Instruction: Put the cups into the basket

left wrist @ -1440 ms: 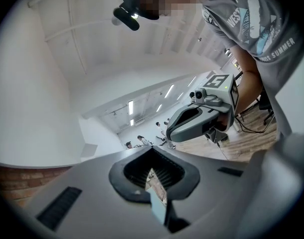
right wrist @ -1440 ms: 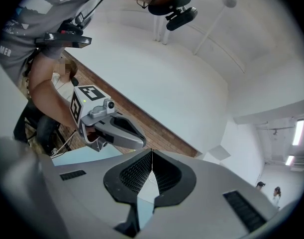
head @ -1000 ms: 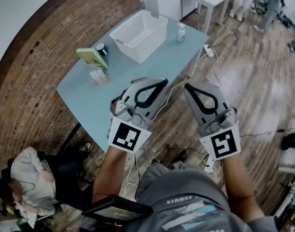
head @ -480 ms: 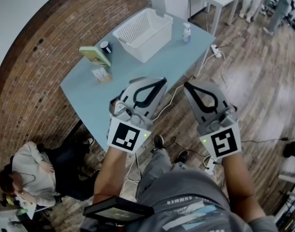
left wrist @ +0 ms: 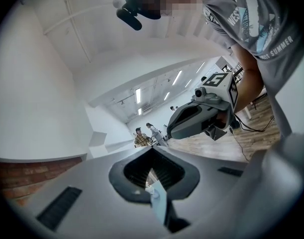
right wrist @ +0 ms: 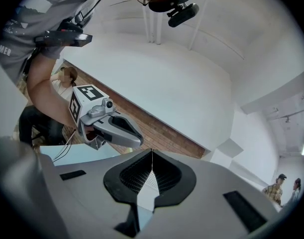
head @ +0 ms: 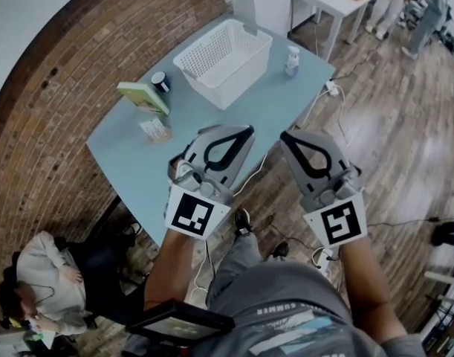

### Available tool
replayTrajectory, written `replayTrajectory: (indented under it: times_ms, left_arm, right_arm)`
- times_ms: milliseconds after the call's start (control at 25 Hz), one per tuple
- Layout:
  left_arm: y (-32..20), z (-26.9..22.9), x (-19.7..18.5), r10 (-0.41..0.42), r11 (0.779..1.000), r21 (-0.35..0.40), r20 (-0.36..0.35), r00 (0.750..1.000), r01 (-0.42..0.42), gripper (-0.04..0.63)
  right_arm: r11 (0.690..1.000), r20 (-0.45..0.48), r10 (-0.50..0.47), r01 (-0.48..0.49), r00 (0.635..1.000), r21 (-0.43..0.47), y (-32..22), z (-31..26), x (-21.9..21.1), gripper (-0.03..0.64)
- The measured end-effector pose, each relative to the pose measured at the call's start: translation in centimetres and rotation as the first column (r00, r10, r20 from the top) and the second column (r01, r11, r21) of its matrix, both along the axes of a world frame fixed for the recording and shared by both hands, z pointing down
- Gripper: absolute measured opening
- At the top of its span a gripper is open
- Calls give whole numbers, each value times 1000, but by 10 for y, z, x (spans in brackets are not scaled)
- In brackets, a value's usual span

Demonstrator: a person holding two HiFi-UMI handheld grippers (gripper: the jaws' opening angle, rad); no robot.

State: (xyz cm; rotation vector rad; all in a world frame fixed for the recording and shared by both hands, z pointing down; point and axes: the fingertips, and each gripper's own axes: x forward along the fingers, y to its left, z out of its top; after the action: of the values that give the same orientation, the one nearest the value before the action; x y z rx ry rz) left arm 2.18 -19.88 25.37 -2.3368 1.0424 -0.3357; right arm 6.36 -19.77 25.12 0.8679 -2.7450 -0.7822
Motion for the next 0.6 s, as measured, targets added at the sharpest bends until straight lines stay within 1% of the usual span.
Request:
replayTrajectory:
  times_ms: [280, 600]
  left_arm:
    - [-66, 13, -50, 7, 1000, -24, -7, 1000, -8, 0]
    - [-122, 33, -95, 22, 997, -68, -37, 999, -25, 0]
  right_arm:
    - [1000, -14, 12, -13, 1000, -26, -61, 12, -48, 12]
    - [997, -74, 21, -26, 997, -73, -117, 43, -98, 12]
